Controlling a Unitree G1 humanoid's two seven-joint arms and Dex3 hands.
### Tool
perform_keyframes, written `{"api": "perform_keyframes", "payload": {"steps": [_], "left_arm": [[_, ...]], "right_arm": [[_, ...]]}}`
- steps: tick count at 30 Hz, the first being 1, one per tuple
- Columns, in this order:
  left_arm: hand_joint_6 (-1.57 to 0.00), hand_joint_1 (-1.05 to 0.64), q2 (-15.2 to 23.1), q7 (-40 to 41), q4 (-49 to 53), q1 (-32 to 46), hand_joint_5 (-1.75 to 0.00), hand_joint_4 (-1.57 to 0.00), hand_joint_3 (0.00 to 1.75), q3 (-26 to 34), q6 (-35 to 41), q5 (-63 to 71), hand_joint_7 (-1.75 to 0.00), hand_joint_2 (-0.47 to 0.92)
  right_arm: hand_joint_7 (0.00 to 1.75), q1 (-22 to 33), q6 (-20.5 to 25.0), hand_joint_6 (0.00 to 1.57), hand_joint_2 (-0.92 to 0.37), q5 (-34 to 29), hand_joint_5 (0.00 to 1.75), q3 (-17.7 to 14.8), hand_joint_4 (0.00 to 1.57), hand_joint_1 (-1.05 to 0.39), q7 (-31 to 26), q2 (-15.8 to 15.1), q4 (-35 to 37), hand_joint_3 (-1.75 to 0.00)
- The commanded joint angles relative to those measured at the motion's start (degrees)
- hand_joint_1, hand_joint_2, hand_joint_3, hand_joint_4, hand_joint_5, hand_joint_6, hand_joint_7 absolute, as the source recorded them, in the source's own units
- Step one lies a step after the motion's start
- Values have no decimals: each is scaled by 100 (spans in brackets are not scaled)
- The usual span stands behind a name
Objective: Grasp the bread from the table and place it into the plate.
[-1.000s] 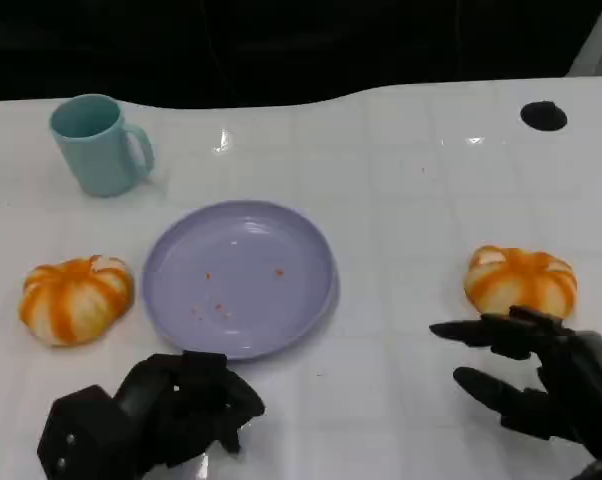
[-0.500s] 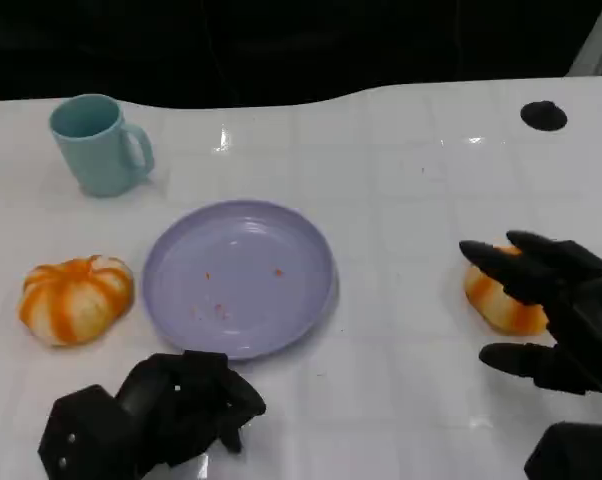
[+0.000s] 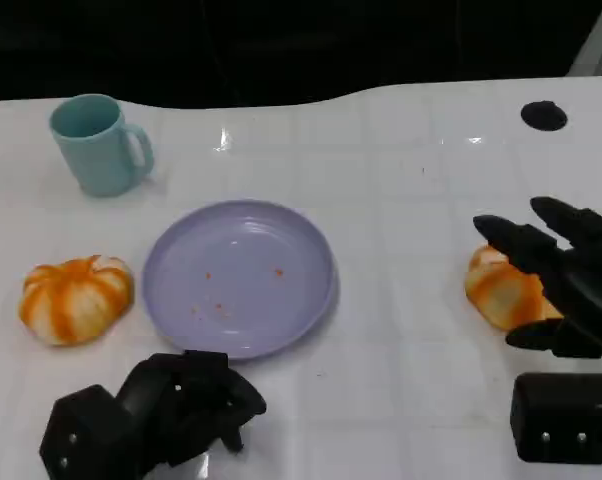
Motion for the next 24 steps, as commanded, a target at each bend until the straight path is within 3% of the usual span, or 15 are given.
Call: {"api": "perform_keyframes", "payload": {"steps": [1,16,24], "left_arm": [[-125,-99,61,37,10,51,-142,-99,0,43,-36,18,-72,90],[-125,-99,68,39,-138,152,-142,-99,0,25,16,22,-71,90],[-125,-100,60,75,-213,192,-141,-99,0,7,40,51,-73,90]], "right_arm": [[3,-281,246,23,-82,-103,8,176,11,-52,61,-23,231,0],[2,-1125,844,31,-76,-164,10,786,16,-35,71,203,1501,0],[0,-1480,992,29,-78,-164,7,1021,15,-36,158,232,2169,-1]]}}
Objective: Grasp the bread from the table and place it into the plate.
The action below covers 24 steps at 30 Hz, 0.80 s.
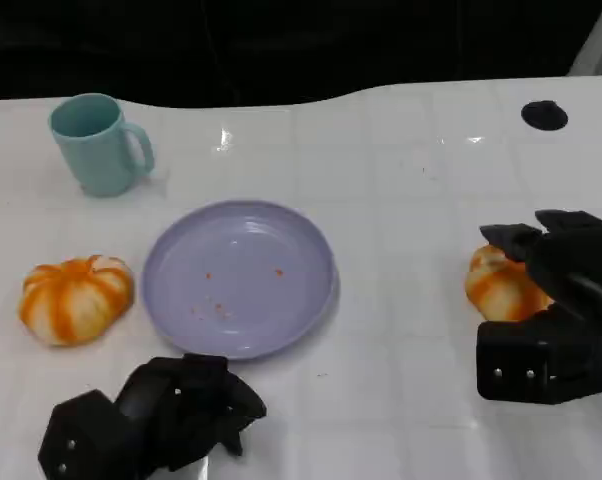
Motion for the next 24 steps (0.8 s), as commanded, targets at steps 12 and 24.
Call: {"api": "perform_keyframes", "payload": {"steps": [12,24], "left_arm": [[-124,-99,58,94,-142,100,-142,-100,0,11,93,43,-74,90],[-124,-99,78,88,-247,188,-142,-99,0,15,117,37,-75,91]], "right_arm": [[5,-604,-153,58,-87,220,11,298,57,-29,-419,106,1256,-1],[120,-454,-952,90,-92,610,173,195,81,-5,-1805,164,1591,-10]]}}
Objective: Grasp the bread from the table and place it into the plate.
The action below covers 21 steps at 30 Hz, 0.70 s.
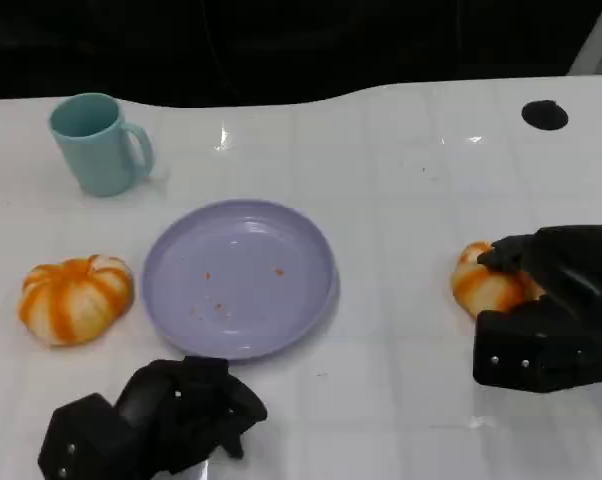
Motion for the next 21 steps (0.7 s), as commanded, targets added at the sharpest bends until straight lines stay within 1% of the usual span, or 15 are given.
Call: {"api": "perform_keyframes", "payload": {"steps": [1,2,4,5,7,8,11,12,13,14,15,17,21], "left_arm": [[-124,-99,81,66,-104,79,-142,-99,0,41,82,29,-75,90],[-124,-99,79,53,-104,75,-142,-99,0,47,87,12,-75,90],[-124,-98,81,55,-118,70,-142,-99,0,48,111,12,-75,90],[-124,-99,84,73,-128,69,-142,-99,0,46,133,29,-75,90],[-124,-99,91,85,-122,61,-142,-99,0,43,143,51,-75,90],[-124,-98,94,83,-111,56,-142,-99,0,41,133,58,-75,90],[-123,-98,85,75,-54,32,-142,-99,0,45,96,56,-75,91],[-123,-98,79,64,-43,27,-142,-99,0,47,88,44,-76,90],[-123,-98,73,59,-47,27,-142,-99,0,47,88,35,-76,90],[-123,-98,69,58,-55,30,-142,-99,0,47,92,31,-76,90],[-123,-98,65,58,-67,36,-142,-99,0,45,100,27,-76,90],[-123,-98,58,58,-75,46,-142,-99,0,41,99,26,-75,90],[-124,-98,54,63,-76,52,-142,-99,0,27,84,44,-75,90]], "right_arm": [[138,86,-164,79,-92,84,174,-61,81,-5,-446,-31,56,-11],[147,99,-234,74,-91,91,174,-73,81,-5,-616,-13,79,-11],[141,114,-345,76,-90,88,175,-78,83,-3,-934,21,134,-9],[143,116,-403,76,-89,82,175,-72,84,-3,-1089,37,168,-9],[142,124,-500,77,-88,102,175,-71,85,-3,-1286,64,204,-8],[147,140,-584,77,-89,120,175,-82,86,-2,-1427,83,210,-10],[153,185,-794,78,-89,177,175,-119,88,-1,-1751,131,202,-11],[153,196,-936,81,-77,199,175,-127,90,1,-1904,137,218,-33],[151,208,-1062,84,-61,211,175,-127,92,3,-2044,138,220,-63],[152,216,-1161,85,-48,205,175,-122,93,4,-2172,138,221,-89],[152,237,-1218,86,-42,190,175,-116,94,4,-2245,137,170,-99],[152,287,-1301,85,-36,198,175,-118,94,3,-2296,148,38,-115],[153,409,-1455,85,-31,412,175,-196,96,8,-2144,287,-319,-123]]}}
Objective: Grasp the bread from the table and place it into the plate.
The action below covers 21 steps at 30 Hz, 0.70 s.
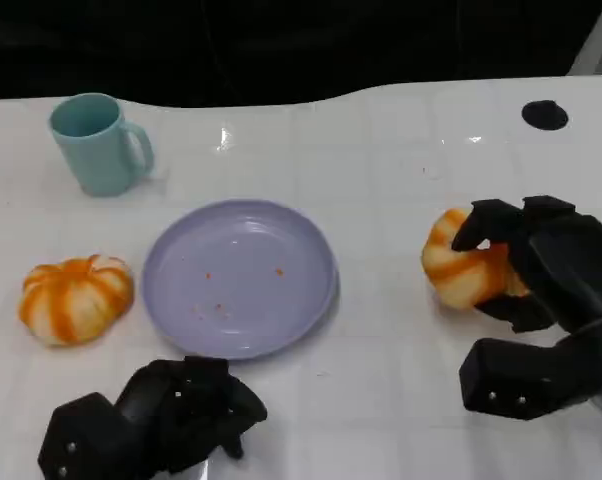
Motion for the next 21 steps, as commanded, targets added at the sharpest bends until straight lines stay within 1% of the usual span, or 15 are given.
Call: {"api": "perform_keyframes", "payload": {"steps": [1,4,6,8,11,15,19,21], "left_arm": [[-124,-98,49,61,-23,51,-142,-99,0,24,0,33,-75,90],[-124,-99,40,63,-36,57,-142,-98,0,20,-2,32,-75,90],[-124,-98,41,72,-33,50,-143,-99,0,17,-1,44,-74,90],[-125,-99,39,85,-37,32,-142,-99,0,14,37,54,-74,90],[-125,-98,35,85,-21,17,-142,-100,0,13,31,64,-73,89],[-125,-98,45,39,28,-9,-142,-100,0,-5,0,87,-73,90],[-124,-99,43,11,51,-5,-142,-101,0,-20,1,82,-74,90],[-124,-98,45,0,56,-1,-142,-101,0,-30,-8,84,-73,90]], "right_arm": [[153,177,-177,85,-31,321,175,-151,96,9,155,121,-453,-124],[154,215,-322,84,-27,512,175,-170,96,12,418,246,-706,-128],[155,207,-336,84,-24,536,175,-161,97,10,520,339,-841,-131],[156,126,-410,86,-23,597,175,-141,99,10,585,499,-874,-133],[159,34,-500,87,-18,609,175,-140,103,9,628,646,-835,-143],[160,-275,-540,86,-17,739,175,-107,102,7,850,1066,-655,-150],[161,-544,-636,85,-17,829,175,-69,101,4,1035,1312,-402,-154],[163,-645,-616,82,-19,901,175,-68,99,1,1168,1445,-288,-152]]}}
